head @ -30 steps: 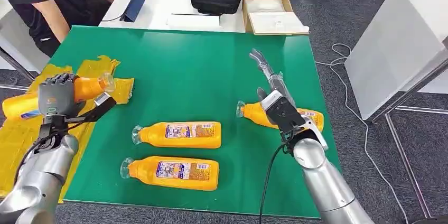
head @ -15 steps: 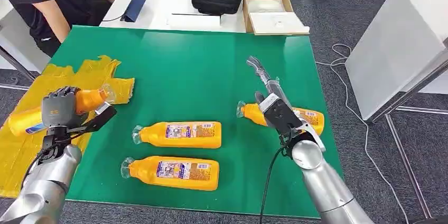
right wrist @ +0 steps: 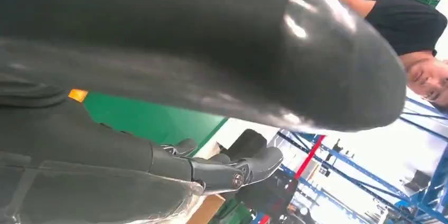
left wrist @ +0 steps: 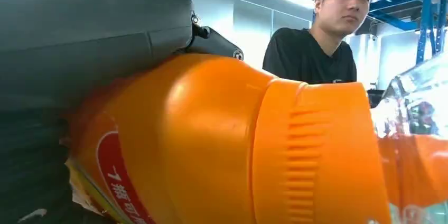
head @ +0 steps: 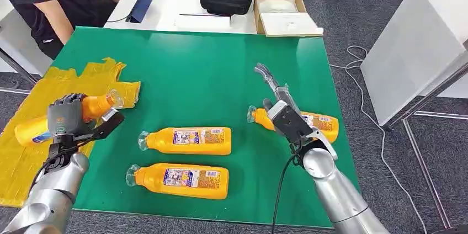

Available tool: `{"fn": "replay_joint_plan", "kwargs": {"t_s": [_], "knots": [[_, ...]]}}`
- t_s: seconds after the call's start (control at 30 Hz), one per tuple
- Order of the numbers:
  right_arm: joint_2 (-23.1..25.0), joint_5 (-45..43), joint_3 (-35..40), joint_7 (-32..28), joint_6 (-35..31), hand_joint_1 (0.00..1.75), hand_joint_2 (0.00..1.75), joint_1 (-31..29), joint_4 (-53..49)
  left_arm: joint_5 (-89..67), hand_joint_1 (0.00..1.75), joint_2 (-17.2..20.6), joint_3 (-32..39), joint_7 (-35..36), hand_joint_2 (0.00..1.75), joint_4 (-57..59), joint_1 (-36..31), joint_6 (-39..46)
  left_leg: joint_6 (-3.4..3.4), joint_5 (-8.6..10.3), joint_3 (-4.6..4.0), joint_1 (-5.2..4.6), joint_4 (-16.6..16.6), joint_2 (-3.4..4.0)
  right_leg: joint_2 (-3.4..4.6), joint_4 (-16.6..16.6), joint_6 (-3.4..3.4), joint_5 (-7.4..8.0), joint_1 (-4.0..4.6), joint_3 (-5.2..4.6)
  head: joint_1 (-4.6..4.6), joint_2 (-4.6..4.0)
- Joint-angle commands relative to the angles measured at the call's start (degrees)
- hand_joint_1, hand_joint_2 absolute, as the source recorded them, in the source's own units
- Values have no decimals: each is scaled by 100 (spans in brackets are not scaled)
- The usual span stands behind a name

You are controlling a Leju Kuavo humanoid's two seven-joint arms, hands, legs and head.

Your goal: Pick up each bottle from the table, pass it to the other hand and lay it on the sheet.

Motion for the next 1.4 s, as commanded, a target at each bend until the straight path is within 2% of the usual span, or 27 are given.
{"fn": "replay_joint_plan", "kwargs": {"t_s": [0.03,0.07,0.1,0.33,0.4,0.5,0.57,0.6,0.7,0.8,0.83,0.97,1.07,1.1,1.17,1.2,1.27,1.33,1.4], "knots": [[37,-20,291,-15,8,0,0,-241,447,341,82,-179,195,-341,175,739,-310,9,-8,-14,40,6,0,-8,-17,-6,-17,-16,9,47,0,0],[57,-24,305,-8,4,0,0,-275,487,315,0,-203,249,-317,175,800,-354,9,-6,-7,24,3,-1,-8,-14,-4,-11,-10,5,30,0,0],[114,-21,228,-85,46,0,0,-294,638,190,0,-232,529,-410,0,1066,-488,9,-4,-2,14,0,-2,-7,-12,-2,-8,-6,1,17,-2,0],[174,120,282,168,-42,0,0,-337,621,472,0,-336,497,-700,0,1643,-790,9,-4,-3,13,1,0,-11,-15,-1,-8,-6,3,18,0,0],[170,150,261,185,-52,0,0,-309,636,571,0,-312,493,-771,0,1791,-864,9,-9,-14,38,6,5,-16,-26,-1,-18,-18,9,48,0,0],[133,174,212,192,-56,0,0,-263,659,742,0,-296,520,-957,0,1848,-942,-11,-5,-4,14,3,0,-12,-16,-2,-9,-7,4,19,-2,0],[88,175,189,192,-61,0,0,-252,687,851,0,-286,550,-1065,0,1850,-1012,-87,-10,-18,42,9,7,-18,-28,-2,-20,-22,13,55,-2,0],[53,176,179,189,-62,0,0,-243,711,942,0,-278,581,-1132,0,1841,-1042,-120,-5,-6,17,5,2,-13,-18,-2,-10,-9,7,25,0,0],[-14,166,145,163,-68,0,0,-199,748,1153,0,-253,667,-1288,0,1826,-1099,-249,-4,-3,12,4,1,-12,-16,-3,-8,-6,6,18,0,0],[-31,171,144,158,-67,0,0,-189,754,1155,0,-241,666,-1287,0,1827,-1106,-262,-9,-16,42,9,6,-19,-28,-3,-19,-20,13,53,-2,0],[-31,171,144,158,-67,0,0,-189,754,1155,0,-241,666,-1287,0,1827,-1106,-262,-4,-3,13,3,0,-10,-14,-3,-8,-5,5,17,0,0],[-61,179,81,149,-86,0,0,-98,718,1454,0,-179,717,-1406,0,1792,-1078,-239,-7,-11,29,6,3,-10,-16,-4,-14,-12,9,37,0,0],[-58,319,104,131,-96,0,0,-141,753,2069,0,-101,1021,-1804,0,1701,-1004,-369,-8,-15,33,7,4,-4,-11,-4,-15,-14,10,39,0,0],[-50,506,111,224,-212,0,0,-236,812,2734,0,-88,1429,-2246,0,1617,-1038,-721,-7,-12,27,6,3,0,-6,-3,-13,-10,9,31,0,0],[-77,757,3,429,-329,0,0,-370,965,4500,0,-185,1147,-2280,0,592,-848,-1610,-8,-16,30,6,7,4,-3,1,-16,-13,9,33,0,0],[-136,982,-61,644,-418,0,175,-443,1078,5554,0,-160,945,-2280,0,155,-756,-2092,-6,-10,15,7,8,0,-5,1,-12,-8,9,20,-2,0],[-310,1462,-271,965,-629,0,175,-436,1121,6710,0,-58,396,-2280,0,-289,-698,-2428,-8,-15,16,12,17,3,-4,5,-15,-10,14,23,0,0],[-529,2046,-634,1344,-825,0,175,-237,902,7254,0,-41,-159,-2280,0,-672,-668,-2401,-4,-3,2,11,8,-11,-15,-1,-8,-3,11,11,0,0],[-724,2316,-897,1400,-740,0,175,5,608,7387,0,-83,-444,-2280,0,-669,-730,-2267,-6,-13,21,13,16,-31,-41,3,-15,-20,15,40,-2,0]]}}
